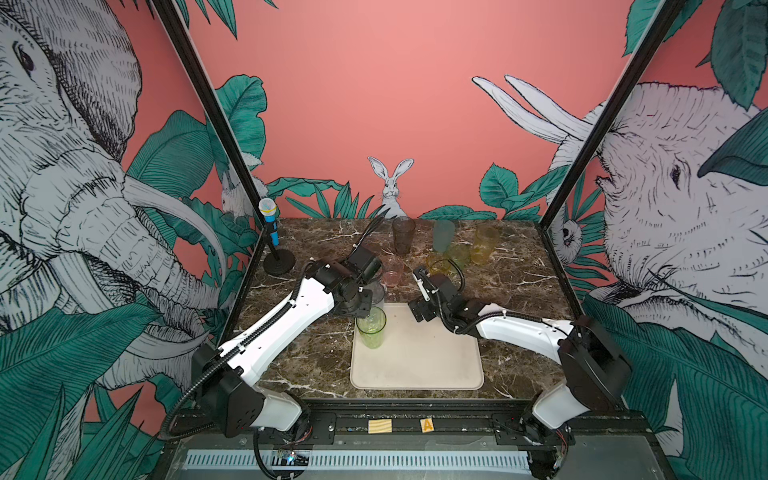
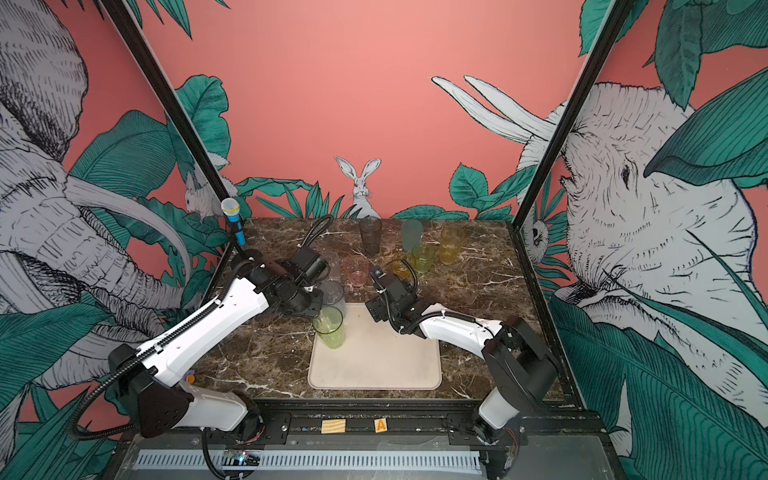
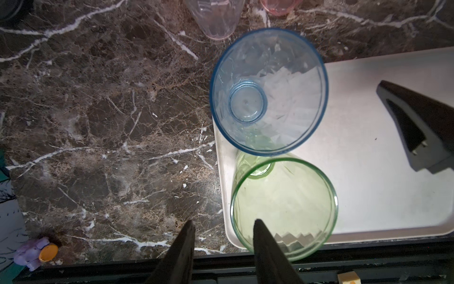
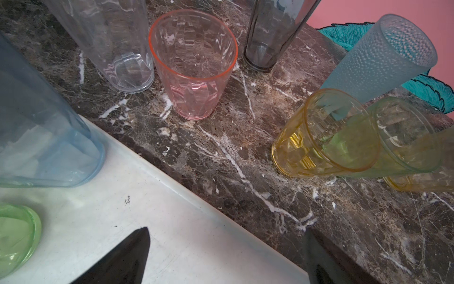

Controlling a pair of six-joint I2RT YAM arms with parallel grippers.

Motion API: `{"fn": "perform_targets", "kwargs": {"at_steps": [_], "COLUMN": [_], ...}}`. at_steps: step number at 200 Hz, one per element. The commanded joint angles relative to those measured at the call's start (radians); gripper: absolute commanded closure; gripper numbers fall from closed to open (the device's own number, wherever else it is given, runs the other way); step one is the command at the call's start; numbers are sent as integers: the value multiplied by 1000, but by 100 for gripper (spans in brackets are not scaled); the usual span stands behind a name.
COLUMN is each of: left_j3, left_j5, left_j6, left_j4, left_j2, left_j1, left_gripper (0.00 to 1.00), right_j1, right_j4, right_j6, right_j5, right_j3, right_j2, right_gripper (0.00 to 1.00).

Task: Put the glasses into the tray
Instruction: 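Raise the left gripper and move it over the clear cup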

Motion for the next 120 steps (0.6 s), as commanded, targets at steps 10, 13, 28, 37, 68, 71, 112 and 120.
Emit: {"fn": "perform_targets", "kwargs": {"at_steps": [10, 13, 28, 37, 68, 71, 112, 120], "left_j3": [54, 56, 73, 82, 106, 106, 126, 131], "left_j5": [-38, -39, -45, -47, -40, -38, -22, -17], "left_j6": [15, 17, 23, 25, 26, 26, 40, 48], "left_j4": [-57, -57, -52, -47, -13, -8, 64, 78], "left_j2": [-46, -48, -57, -63, -71, -72, -63, -55], "left_j1": [31, 34, 53, 63, 100, 105, 150, 153], "left_gripper": [58, 58, 58, 58, 58, 58, 55, 53], "right_j1": [14, 13, 13, 13, 15, 14, 15, 14], "right_j4": [12, 13, 15, 16, 20, 22, 33, 36], "right_j6": [-11, -11, -13, -11, -15, -15, -20, -22], "right_j5": [18, 18, 20, 21, 27, 27, 38, 38], "right_j3": [20, 21, 18, 15, 12, 10, 1, -2], "right_j2": [-3, -4, -7, -8, -14, -15, -25, -28], "right_gripper": [1, 1, 1, 1, 1, 1, 1, 1]}}
